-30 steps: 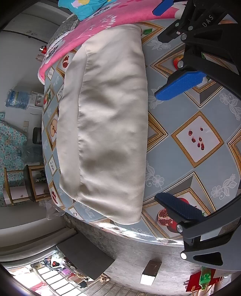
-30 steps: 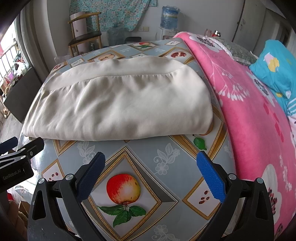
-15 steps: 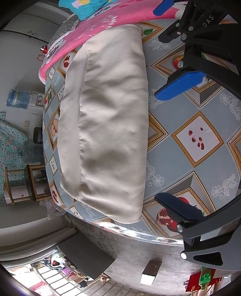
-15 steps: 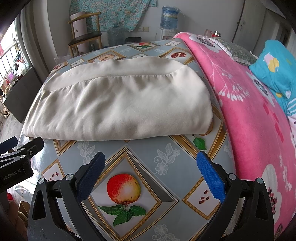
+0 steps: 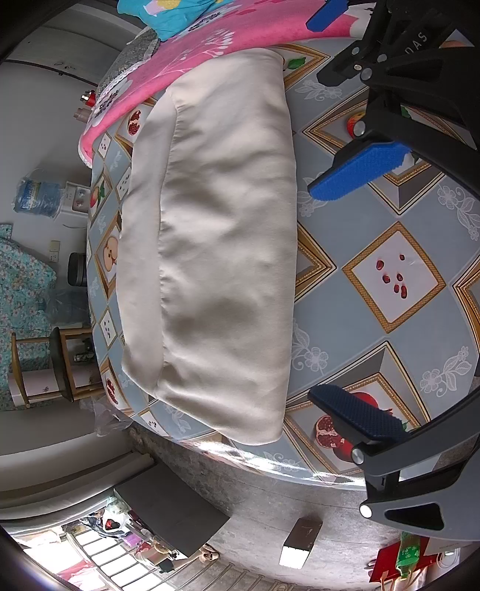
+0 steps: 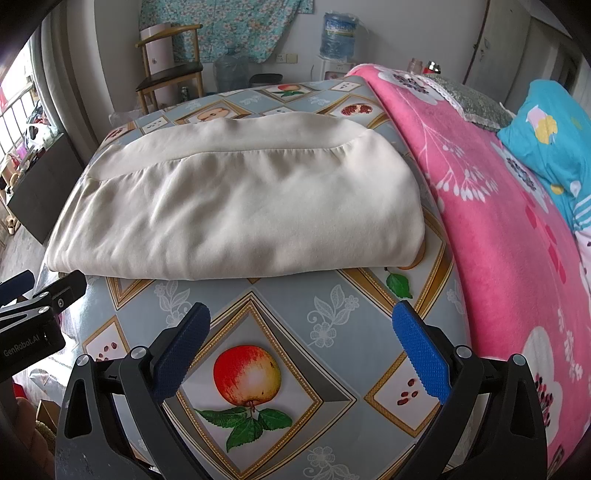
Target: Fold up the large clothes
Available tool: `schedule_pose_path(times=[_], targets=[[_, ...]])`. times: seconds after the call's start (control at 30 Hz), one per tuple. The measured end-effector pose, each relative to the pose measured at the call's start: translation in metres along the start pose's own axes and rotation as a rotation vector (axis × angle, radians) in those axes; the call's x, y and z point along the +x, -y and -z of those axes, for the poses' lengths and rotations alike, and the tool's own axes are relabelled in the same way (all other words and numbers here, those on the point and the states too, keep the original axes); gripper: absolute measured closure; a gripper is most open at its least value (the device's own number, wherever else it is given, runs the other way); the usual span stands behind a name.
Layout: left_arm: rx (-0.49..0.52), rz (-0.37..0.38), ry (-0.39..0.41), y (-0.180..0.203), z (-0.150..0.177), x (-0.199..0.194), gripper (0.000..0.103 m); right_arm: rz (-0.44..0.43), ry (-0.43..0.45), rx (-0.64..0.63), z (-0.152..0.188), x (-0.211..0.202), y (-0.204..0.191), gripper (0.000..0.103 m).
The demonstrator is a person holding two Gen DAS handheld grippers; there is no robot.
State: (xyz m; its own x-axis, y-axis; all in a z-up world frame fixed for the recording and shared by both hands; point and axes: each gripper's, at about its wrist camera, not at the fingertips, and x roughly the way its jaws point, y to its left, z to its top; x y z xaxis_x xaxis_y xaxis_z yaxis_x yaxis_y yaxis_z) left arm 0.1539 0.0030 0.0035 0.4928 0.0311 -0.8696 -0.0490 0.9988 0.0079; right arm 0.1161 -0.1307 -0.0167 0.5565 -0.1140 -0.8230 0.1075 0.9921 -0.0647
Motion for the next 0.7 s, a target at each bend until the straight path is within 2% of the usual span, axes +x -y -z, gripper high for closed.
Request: schedule_pose_path(times=[0.7], targets=[[-0.002, -0.002, 0.005, -0.0013, -0.0017, -0.0017, 0.005, 0.000, 0.001, -0.004, -0.0005, -0.0015, -0.0023, 0.007]])
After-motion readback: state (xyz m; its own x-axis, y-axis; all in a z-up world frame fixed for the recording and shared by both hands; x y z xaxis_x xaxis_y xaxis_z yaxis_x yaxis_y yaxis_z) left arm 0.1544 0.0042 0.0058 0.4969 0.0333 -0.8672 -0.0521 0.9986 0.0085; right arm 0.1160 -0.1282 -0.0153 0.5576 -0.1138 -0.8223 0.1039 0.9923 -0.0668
